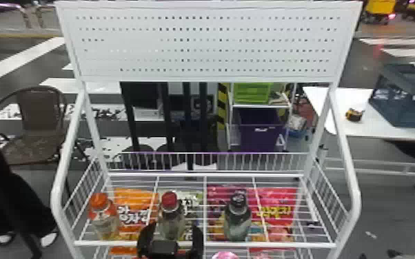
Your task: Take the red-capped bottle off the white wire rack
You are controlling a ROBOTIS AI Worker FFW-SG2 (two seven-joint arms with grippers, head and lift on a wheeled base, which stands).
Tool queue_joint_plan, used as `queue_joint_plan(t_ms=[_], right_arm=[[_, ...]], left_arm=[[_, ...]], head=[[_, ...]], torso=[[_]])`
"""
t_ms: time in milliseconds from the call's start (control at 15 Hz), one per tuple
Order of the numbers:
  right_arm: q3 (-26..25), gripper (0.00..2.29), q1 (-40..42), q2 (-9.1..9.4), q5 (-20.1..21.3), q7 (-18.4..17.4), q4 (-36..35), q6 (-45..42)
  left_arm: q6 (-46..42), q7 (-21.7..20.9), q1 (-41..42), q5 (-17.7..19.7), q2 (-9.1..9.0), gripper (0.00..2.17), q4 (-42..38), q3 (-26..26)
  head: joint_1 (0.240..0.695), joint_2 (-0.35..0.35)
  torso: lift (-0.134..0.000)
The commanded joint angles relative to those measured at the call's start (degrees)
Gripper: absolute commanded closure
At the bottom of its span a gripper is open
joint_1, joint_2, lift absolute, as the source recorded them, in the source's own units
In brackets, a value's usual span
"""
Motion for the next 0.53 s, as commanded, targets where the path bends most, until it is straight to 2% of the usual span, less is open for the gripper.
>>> queue_joint_plan(t_ms=[0,200,267,333,400,467], right_arm=[[-0.1,1.43,0.3,0.0,0.0,0.0,0.0,-0.6],[-0.3,1.43,1.1,-0.09,0.0,0.0,-0.2,-2.1],[-0.6,1.43,1.4,0.0,-0.2,0.0,-0.2,-2.8],[-0.8,1.43,1.7,0.0,-0.5,0.0,-0.2,-3.5],[-1.1,1.43,1.9,0.0,-1.0,0.0,-0.1,-3.7],[-1.3,1.43,1.9,0.0,-1.1,0.0,0.1,-3.7]], left_arm=[[0.0,0.0,-1.9,0.2,-0.25,0.09,2.5,0.2],[0.0,0.0,-5.1,0.2,-1.13,0.09,7.2,0.2],[-0.2,0.0,-6.1,0.2,-1.21,0.21,8.7,0.2],[-0.2,0.0,-6.3,0.2,-1.21,0.47,8.8,0.4],[-1.2,0.0,-5.7,0.2,-0.86,1.13,8.0,0.4],[-3.2,0.6,-4.4,0.3,-0.86,1.95,6.7,0.6]], head=[[0.499,0.0],[0.499,0.0],[0.499,0.0],[0.499,0.0],[0.499,0.0],[0.499,0.0]], torso=[[0.0],[0.0],[0.0],[0.0],[0.0],[0.0]])
